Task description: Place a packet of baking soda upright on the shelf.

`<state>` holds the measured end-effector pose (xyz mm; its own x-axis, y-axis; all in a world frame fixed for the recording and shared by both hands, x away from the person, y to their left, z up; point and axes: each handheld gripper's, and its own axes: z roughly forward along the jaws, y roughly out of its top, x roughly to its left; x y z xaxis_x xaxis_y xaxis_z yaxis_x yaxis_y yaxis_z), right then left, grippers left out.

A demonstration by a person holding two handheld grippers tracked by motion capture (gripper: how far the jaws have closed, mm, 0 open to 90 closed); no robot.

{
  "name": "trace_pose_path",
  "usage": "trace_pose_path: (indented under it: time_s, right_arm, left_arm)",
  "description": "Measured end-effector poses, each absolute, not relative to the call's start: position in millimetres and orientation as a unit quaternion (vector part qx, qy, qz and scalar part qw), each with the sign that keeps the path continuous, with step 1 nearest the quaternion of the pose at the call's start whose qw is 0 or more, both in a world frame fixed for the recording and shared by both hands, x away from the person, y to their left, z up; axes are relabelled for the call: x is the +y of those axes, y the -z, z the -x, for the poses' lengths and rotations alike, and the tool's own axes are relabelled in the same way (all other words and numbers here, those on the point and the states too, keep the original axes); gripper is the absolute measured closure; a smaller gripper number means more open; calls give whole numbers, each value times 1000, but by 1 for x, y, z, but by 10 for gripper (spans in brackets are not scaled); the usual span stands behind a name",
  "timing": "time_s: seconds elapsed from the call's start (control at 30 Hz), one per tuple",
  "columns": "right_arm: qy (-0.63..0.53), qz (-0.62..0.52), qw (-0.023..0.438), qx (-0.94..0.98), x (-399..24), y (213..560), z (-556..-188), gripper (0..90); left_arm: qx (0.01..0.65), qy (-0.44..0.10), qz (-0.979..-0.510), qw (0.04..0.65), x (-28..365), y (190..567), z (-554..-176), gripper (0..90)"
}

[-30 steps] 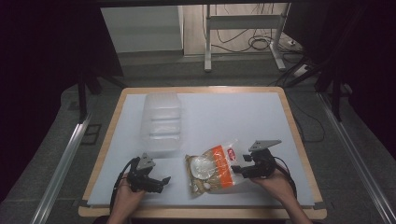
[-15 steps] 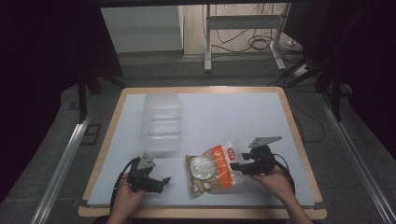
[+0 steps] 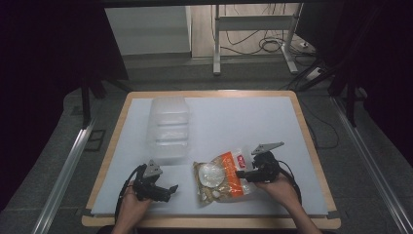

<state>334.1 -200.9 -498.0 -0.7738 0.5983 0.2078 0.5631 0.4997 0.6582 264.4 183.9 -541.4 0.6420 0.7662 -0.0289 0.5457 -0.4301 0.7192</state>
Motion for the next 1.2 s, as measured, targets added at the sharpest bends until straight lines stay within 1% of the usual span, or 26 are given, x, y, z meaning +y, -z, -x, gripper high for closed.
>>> trace_pose_path:
  time_s: [0.07,0.3,0.33,0.67,0.9,1.2]
  right_arm:
    - [-365,-334,30,869,-202,498,-334,574]
    - [-367,-330,18,869,-205,494,-334,873]
    - [-367,-327,15,871,-204,494,-333,889]
    - [-395,-303,40,866,-202,479,-326,893]
    - [-413,-293,29,862,-198,464,-323,893]
    - [-403,-250,33,880,-174,430,-327,894]
  left_arm:
    - [394,-153,-832,360,184,542,-264,2]
    - [393,-153,-833,357,183,542,-264,3]
    - [393,-154,-833,357,183,542,-264,3]
    - [397,-154,-830,360,184,541,-264,3]
    - [396,-160,-828,362,185,539,-263,3]
    - [394,-161,-822,378,186,537,-262,2]
